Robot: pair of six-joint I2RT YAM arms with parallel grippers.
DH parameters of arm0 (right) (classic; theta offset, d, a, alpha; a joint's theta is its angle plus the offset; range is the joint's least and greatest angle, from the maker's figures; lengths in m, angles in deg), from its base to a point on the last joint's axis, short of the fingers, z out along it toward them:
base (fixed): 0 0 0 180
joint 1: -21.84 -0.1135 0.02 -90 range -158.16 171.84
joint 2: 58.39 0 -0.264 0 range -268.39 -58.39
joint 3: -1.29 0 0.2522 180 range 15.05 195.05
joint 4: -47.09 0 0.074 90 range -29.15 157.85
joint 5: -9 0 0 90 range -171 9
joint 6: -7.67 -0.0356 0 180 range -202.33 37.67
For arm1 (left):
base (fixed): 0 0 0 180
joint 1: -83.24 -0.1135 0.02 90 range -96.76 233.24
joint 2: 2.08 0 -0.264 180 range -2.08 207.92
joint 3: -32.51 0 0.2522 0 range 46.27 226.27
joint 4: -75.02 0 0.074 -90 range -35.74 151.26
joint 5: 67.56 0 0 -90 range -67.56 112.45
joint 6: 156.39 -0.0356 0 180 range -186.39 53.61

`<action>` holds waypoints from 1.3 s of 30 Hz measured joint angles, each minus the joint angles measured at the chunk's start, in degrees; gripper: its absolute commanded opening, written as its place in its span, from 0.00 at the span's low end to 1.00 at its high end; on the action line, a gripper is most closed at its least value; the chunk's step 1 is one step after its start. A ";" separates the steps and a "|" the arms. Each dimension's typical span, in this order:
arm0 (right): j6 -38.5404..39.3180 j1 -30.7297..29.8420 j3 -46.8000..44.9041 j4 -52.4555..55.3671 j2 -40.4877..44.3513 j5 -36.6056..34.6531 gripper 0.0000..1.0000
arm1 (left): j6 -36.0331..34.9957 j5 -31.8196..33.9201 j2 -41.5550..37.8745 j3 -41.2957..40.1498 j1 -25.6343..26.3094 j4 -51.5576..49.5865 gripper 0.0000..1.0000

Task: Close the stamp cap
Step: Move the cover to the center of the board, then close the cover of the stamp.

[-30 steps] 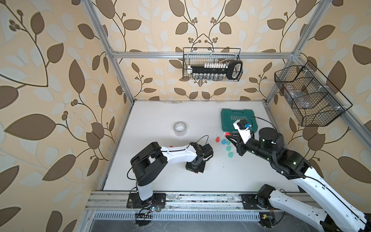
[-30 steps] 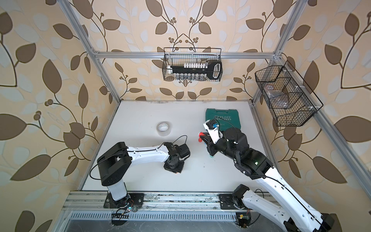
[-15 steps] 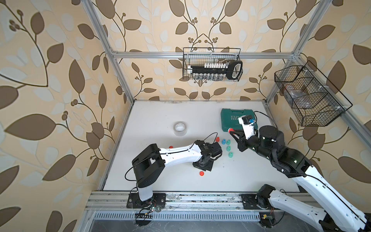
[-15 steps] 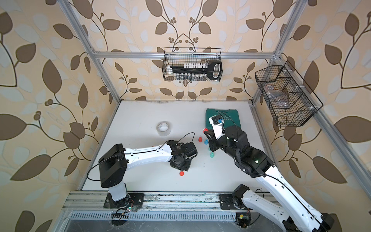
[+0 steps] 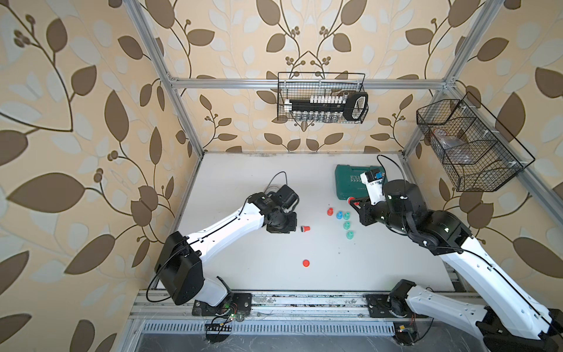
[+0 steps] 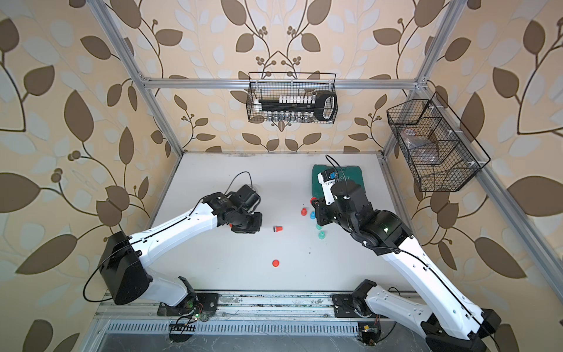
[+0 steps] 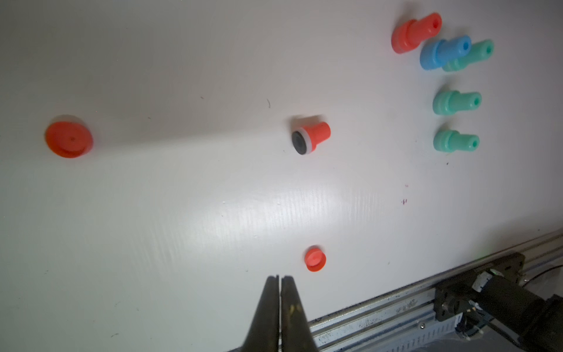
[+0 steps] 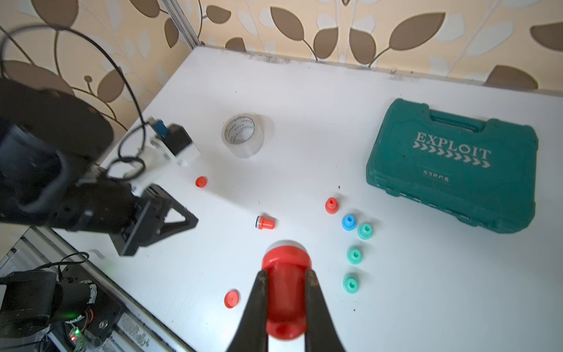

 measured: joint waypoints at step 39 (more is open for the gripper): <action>-13.22 -27.93 -4.63 -1.55 -39.52 5.53 0.00 | -12.87 -11.28 -10.25 -8.83 -32.79 4.61 0.09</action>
